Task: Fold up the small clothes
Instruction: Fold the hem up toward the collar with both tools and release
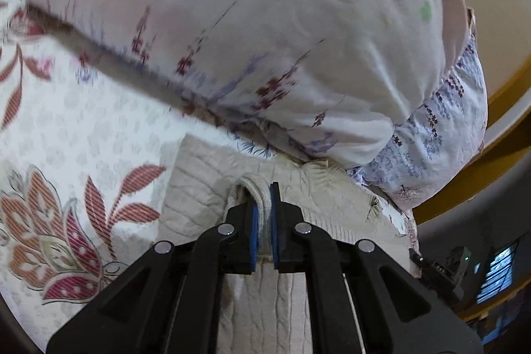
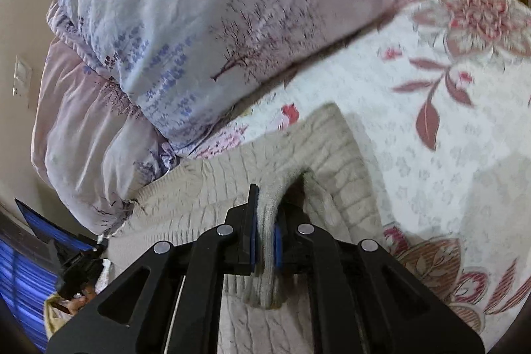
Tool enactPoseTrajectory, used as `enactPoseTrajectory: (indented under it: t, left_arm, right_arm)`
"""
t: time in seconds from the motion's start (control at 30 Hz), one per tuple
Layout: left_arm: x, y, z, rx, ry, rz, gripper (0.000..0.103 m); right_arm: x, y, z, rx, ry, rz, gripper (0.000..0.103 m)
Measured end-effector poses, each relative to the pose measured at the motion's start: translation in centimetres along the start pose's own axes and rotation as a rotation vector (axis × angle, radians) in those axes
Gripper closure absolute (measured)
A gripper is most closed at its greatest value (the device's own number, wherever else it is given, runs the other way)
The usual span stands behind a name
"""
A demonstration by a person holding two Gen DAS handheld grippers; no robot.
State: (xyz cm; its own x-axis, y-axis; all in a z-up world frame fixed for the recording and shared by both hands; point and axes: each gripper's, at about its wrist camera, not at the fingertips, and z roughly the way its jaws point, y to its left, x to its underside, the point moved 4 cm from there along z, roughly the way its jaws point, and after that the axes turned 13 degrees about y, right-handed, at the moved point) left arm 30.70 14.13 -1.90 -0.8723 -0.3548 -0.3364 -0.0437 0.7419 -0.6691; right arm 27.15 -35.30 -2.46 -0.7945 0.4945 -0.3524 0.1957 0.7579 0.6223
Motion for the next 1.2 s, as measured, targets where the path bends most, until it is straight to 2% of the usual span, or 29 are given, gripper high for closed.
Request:
enactPoseTrajectory:
  t: [0.1,0.27,0.37,0.43,0.57,0.63,0.67,0.7,0.73,0.8,0.87,1.03,1.1,1.2]
  left_arm:
    - [0.0,-0.1,0.1,0.016,0.006,0.004,0.096]
    - [-0.1,-0.5,0.1,0.044,0.014,-0.004,0.091]
    - [-0.4,-0.5,0.4,0.061,0.016,-0.015,0.091]
    - [-0.8,-0.3,0.4,0.075,0.008,-0.037,0.092]
    - [-1.5,0.1,0.8,0.09,-0.007,-0.082,0.092]
    - [-1.8,0.3,1.0,0.099,-0.01,-0.101,0.091]
    - [-1.9,0.4,1.1,0.105,-0.014,-0.113,0.089]
    - [-2.0,0.4,1.1,0.11,-0.016,-0.118,0.081]
    - [-2.0,0.4,1.1,0.116,-0.017,-0.121,0.077]
    - [-2.1,0.2,0.8,0.132,-0.027,-0.119,0.059]
    - [-2.1,-0.1,0.1,0.126,-0.044,-0.107,0.048]
    - [-1.2,-1.0,-1.9,0.113,-0.056,-0.043,0.045]
    - [-0.4,-1.4,-2.8,0.079,-0.059,0.001,0.045]
    - [1.2,-1.3,-3.9,0.027,-0.052,0.051,0.045]
  right_arm:
    - [0.5,0.0,-0.8,-0.001,0.034,-0.009,0.093]
    - [1.5,0.6,-2.4,-0.05,0.056,-0.032,0.093]
    - [1.4,0.9,-2.7,-0.075,0.036,-0.034,0.094]
    - [0.6,0.9,-2.6,-0.084,0.008,-0.006,0.094]
    - [-1.9,0.1,-1.9,-0.157,-0.049,0.114,0.094]
    - [-2.7,-0.5,-0.9,-0.163,-0.043,0.17,0.094]
    - [-3.0,-0.8,-0.3,-0.164,-0.035,0.198,0.09]
    - [-3.1,-1.1,0.4,-0.156,-0.019,0.222,0.085]
    - [-3.2,-1.2,0.8,-0.148,-0.01,0.231,0.073]
    - [-3.1,-0.8,1.0,-0.143,-0.018,0.217,0.065]
    - [-3.1,-0.1,0.5,-0.137,-0.039,0.188,0.049]
    - [-2.3,1.2,-3.2,-0.055,-0.128,0.089,0.048]
    - [-1.6,1.2,-4.2,0.008,-0.135,0.041,0.048]
    - [0.0,0.6,-5.4,0.101,-0.115,-0.028,0.056]
